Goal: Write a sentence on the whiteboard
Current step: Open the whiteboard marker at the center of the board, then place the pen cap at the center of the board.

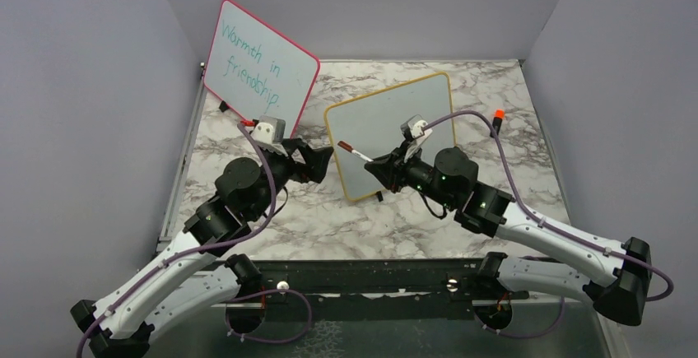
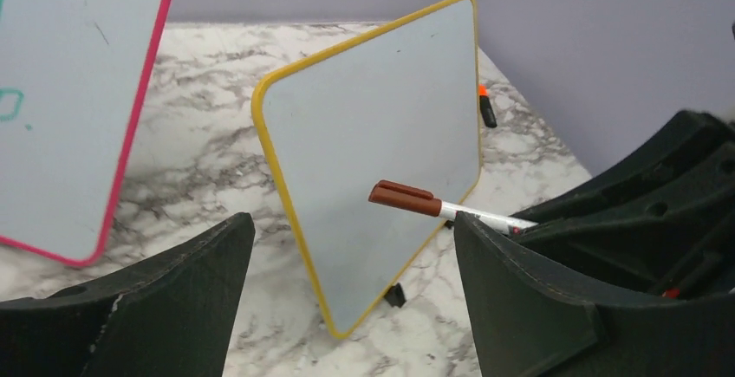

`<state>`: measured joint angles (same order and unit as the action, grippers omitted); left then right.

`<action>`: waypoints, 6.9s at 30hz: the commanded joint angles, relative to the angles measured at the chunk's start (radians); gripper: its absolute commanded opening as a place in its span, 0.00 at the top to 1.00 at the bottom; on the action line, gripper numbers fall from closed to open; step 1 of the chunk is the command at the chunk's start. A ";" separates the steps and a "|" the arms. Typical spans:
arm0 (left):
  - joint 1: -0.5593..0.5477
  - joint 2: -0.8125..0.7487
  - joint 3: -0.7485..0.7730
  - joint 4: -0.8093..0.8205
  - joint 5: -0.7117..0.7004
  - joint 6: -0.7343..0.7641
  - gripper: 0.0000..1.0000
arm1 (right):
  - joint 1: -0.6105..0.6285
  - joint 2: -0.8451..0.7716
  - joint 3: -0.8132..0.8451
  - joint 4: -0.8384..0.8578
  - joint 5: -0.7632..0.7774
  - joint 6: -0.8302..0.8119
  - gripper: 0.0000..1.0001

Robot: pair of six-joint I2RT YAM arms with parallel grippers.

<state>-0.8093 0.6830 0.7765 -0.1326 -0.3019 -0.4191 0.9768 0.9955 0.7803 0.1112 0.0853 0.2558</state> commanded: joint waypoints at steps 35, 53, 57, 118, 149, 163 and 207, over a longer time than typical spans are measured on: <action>0.210 0.324 0.205 -0.335 1.243 0.883 0.42 | -0.023 -0.122 0.081 -0.339 -0.386 -0.378 1.00; 0.213 0.332 0.180 -0.337 1.271 0.887 0.84 | -0.023 -0.094 0.054 -0.253 -0.434 -0.338 1.00; 0.214 0.327 0.176 -0.341 1.259 0.897 0.95 | -0.023 -0.076 0.056 -0.235 -0.465 -0.308 0.99; 0.249 0.265 0.150 -0.371 1.188 0.909 0.68 | -0.024 -0.077 0.069 -0.253 -0.535 -0.247 1.00; 0.282 0.268 0.132 -0.367 1.041 0.892 1.00 | -0.024 -0.264 0.150 -0.533 -0.423 -0.380 1.00; 0.282 0.213 0.034 -0.274 0.342 0.330 1.00 | -0.025 -0.322 0.006 -0.299 -0.047 -0.406 1.00; 0.294 0.655 -0.104 -0.130 -0.080 -0.180 0.63 | -0.025 -0.432 -0.093 -0.224 0.074 -0.414 1.00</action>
<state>-0.5198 1.3911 0.6708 -0.2695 -0.3450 -0.5789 0.9489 0.5873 0.6979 -0.1432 0.1520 -0.1585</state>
